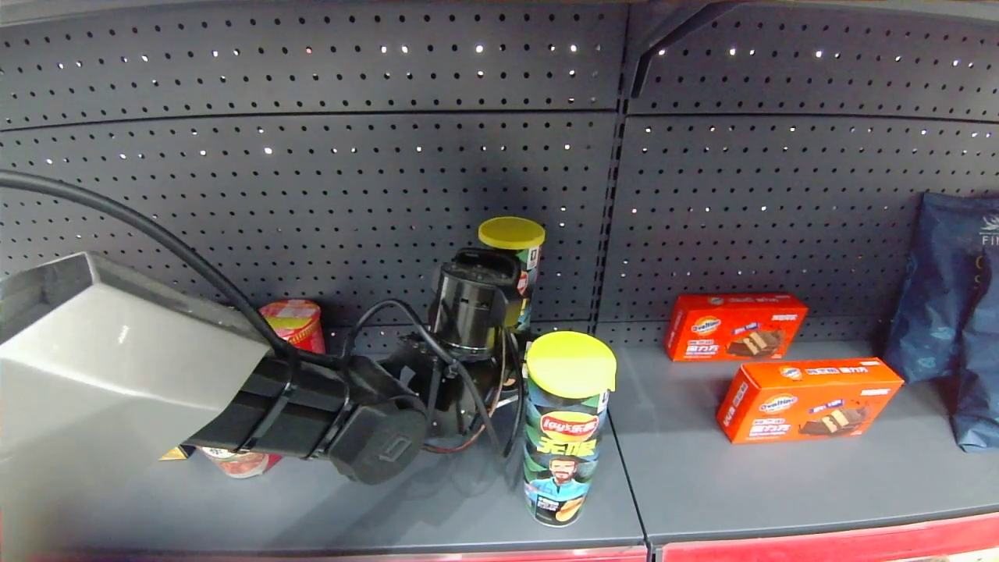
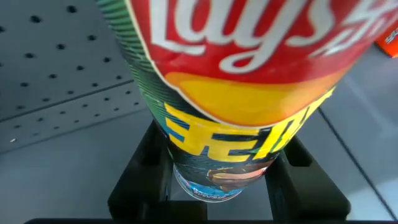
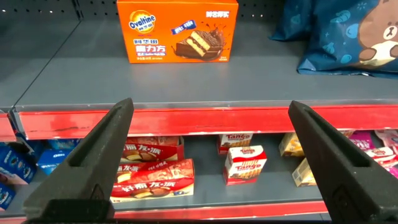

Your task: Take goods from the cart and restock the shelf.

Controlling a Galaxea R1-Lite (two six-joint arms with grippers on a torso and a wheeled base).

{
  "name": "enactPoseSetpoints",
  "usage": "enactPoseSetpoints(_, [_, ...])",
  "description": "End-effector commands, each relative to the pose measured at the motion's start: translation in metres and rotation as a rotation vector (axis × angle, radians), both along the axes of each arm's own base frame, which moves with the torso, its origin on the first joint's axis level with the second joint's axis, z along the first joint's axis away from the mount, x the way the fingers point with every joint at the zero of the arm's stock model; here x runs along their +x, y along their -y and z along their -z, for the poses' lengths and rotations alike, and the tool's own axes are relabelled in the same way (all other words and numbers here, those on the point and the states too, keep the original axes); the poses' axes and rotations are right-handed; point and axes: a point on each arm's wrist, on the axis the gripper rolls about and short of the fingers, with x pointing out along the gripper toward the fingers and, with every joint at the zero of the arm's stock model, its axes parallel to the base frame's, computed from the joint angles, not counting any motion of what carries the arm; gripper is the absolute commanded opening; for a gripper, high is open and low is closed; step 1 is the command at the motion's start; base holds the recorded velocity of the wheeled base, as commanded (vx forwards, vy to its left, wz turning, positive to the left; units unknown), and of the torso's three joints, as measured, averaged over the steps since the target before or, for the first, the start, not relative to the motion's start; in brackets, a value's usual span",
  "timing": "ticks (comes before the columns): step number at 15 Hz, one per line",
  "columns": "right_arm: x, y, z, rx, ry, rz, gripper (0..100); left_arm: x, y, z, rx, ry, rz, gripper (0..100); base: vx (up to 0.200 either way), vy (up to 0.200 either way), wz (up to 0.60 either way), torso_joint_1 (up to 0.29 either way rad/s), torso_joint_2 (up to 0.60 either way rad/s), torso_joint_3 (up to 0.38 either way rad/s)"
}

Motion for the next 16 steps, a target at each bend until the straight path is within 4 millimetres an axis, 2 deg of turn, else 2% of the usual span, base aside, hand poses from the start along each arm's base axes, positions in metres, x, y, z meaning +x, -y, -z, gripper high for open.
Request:
enactPoseSetpoints(1, [0.0,0.0,0.0,0.0,-0.003,-0.001,100,0.001,0.003,0.006,0.003,-0.009,0.015,0,0.0,0.0,0.0,0.0,0.0,0.0])
enactPoseSetpoints(12, [0.0,0.0,0.0,-0.002,-0.001,-0.001,100,0.014,0.006,0.026,-0.018,-0.007,0.048,0,0.0,0.0,0.0,0.0,0.0,0.0])
enactPoseSetpoints(16, [0.0,0.0,0.0,-0.002,-0.003,-0.001,100,0.023,-0.003,0.029,-0.014,-0.009,0.023,0,0.0,0.0,0.0,0.0,0.0,0.0])
